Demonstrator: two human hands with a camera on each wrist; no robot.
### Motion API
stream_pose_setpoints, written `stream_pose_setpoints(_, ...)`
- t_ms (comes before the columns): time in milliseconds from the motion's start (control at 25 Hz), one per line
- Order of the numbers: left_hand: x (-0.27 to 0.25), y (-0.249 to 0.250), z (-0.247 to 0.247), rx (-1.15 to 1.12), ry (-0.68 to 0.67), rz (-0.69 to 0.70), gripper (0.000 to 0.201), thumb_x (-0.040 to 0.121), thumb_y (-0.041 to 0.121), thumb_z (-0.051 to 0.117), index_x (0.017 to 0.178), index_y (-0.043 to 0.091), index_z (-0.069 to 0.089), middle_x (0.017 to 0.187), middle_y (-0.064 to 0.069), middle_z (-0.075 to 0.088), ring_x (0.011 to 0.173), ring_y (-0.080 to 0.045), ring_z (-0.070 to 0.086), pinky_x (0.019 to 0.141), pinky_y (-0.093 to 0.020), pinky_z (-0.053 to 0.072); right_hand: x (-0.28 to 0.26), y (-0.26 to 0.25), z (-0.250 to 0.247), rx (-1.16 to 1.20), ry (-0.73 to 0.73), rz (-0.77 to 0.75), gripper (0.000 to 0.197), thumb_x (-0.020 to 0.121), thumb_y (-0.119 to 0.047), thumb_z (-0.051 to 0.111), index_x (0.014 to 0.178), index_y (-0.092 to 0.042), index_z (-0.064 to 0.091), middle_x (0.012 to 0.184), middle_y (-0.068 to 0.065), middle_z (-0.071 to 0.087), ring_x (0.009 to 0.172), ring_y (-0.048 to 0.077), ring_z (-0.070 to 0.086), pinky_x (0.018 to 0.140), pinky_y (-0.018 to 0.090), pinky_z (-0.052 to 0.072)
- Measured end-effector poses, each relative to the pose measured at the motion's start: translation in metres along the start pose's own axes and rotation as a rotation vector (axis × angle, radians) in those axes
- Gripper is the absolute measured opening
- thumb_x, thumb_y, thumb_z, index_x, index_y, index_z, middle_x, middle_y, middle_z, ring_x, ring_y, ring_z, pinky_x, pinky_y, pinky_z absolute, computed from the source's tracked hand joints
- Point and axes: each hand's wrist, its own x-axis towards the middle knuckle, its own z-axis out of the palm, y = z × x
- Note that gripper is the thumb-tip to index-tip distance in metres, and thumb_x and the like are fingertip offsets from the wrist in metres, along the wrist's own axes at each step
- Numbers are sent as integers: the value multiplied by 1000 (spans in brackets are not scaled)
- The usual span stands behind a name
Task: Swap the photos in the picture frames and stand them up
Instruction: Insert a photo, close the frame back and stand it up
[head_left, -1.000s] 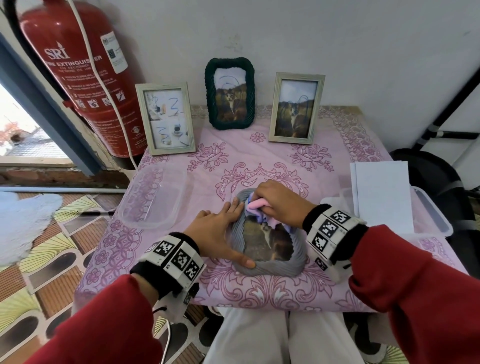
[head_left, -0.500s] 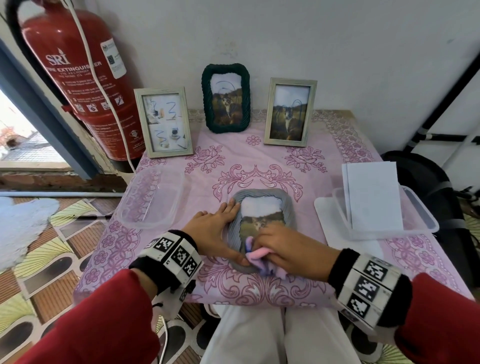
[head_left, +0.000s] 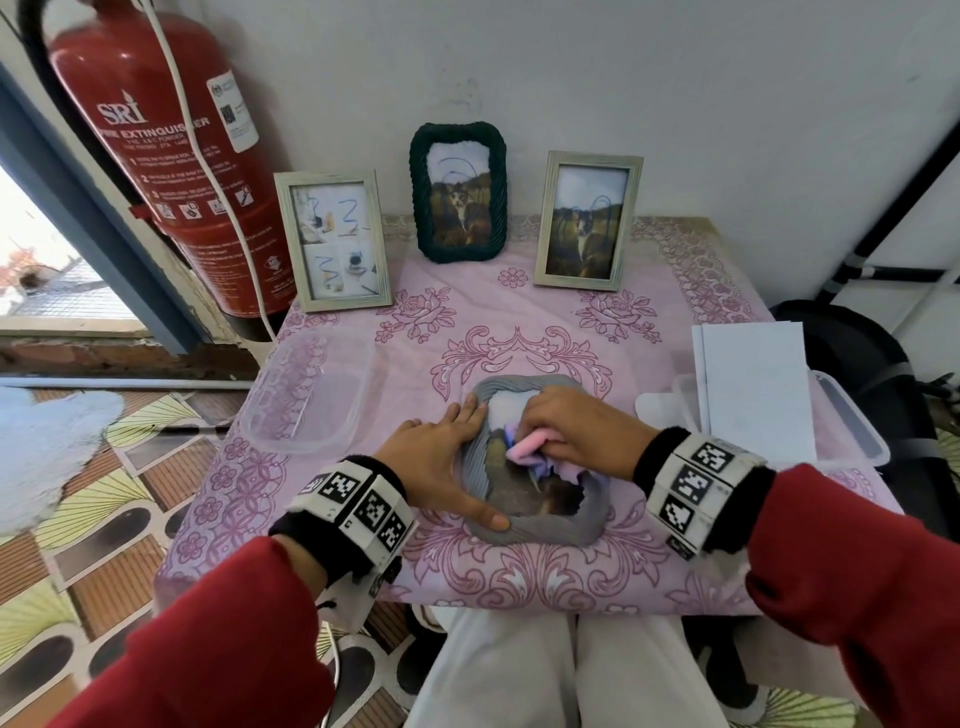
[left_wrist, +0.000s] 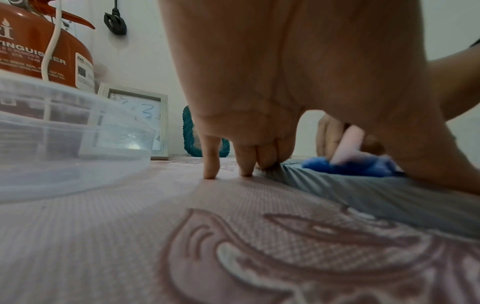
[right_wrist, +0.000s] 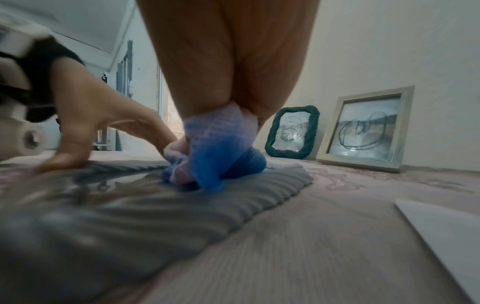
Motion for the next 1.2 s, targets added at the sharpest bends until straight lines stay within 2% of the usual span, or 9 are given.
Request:
stream_pose_setpoints(120, 0, 1, -1, -3, -9, -7, 132, 54, 79, 65, 149, 27, -10, 157, 6, -11, 145, -12, 10, 116, -37, 13, 22, 7, -7, -29, 23, 76, 12, 83, -9, 62, 91, -2, 67, 94, 13, 65, 94, 24, 54, 85, 33, 39)
stream_pose_setpoints(240, -1, 3, -3, 2, -8, -15, 132, 54, 79, 64, 149, 27, -11, 158, 5, -8, 145, -12, 13, 115, -35, 14, 35, 4, -9, -60, 41, 158, 13, 78, -1, 57, 85, 6, 66, 87, 21, 66, 87, 32, 58, 81, 39, 42)
stream_pose_setpoints(320, -1, 4, -4, 2, -10, -27, 132, 54, 79, 65, 149, 27, -11, 158, 4, -7, 145, -12, 15, 115, -34, 14, 31, -3, -7, -67, 44, 161, 14, 78, 0, 54, 83, 3, 67, 87, 17, 66, 88, 29, 56, 81, 38, 41)
stream_pose_setpoints(520, -2, 6, -5, 9, -13, -28, 131, 56, 77, 66, 148, 25, -12, 158, 4, -9, 146, -10, 9, 117, -34, 14, -4, -40, 11, -55, -47, -80, 10, 74, 1, 55, 71, 2, 64, 86, 12, 66, 84, 25, 54, 82, 33, 36)
stream_pose_setpoints(640, -3, 7, -5, 15, -4, -23, 129, 58, 75, 67, 148, 26, -10, 158, 6, -9, 145, -11, 11, 116, -32, 15, -33, -43, 17, 12, -38, -137, 13, 79, -1, 55, 72, -6, 65, 91, 7, 64, 89, 22, 55, 85, 34, 39)
stream_pose_setpoints(760, -3, 6, -7, 17, -11, -26, 128, 57, 75, 68, 148, 28, -9, 157, 7, -8, 145, -12, 13, 116, -31, 17, -52, -34, 16, -47, -62, -93, 16, 90, -10, 51, 87, -9, 67, 100, 6, 63, 98, 20, 53, 90, 33, 39)
stream_pose_setpoints(840, -4, 7, -8, 6, -16, -22, 127, 57, 74, 68, 149, 29, -8, 158, 6, -7, 145, -14, 15, 115, -31, 17, -53, -26, 14, -90, -43, -41, 18, 88, -9, 49, 91, -8, 66, 103, 6, 63, 100, 20, 52, 91, 32, 38)
stream_pose_setpoints(1040, -4, 5, -7, 6, -5, 0, 127, 57, 75, 67, 149, 27, -8, 157, 6, -7, 144, -14, 19, 115, -31, 17, -33, -5, 0, -115, -6, 109, 14, 84, -8, 56, 87, -4, 69, 95, 8, 63, 92, 20, 53, 79, 27, 36)
stream_pose_setpoints(1200, -1, 3, -5, 27, -1, -5, 130, 54, 79, 64, 149, 27, -8, 157, 5, -7, 143, -14, 20, 115, -33, 17, 3, 5, -11, -72, 22, 175, 12, 78, -3, 60, 83, 6, 68, 88, 20, 65, 88, 31, 56, 75, 31, 37)
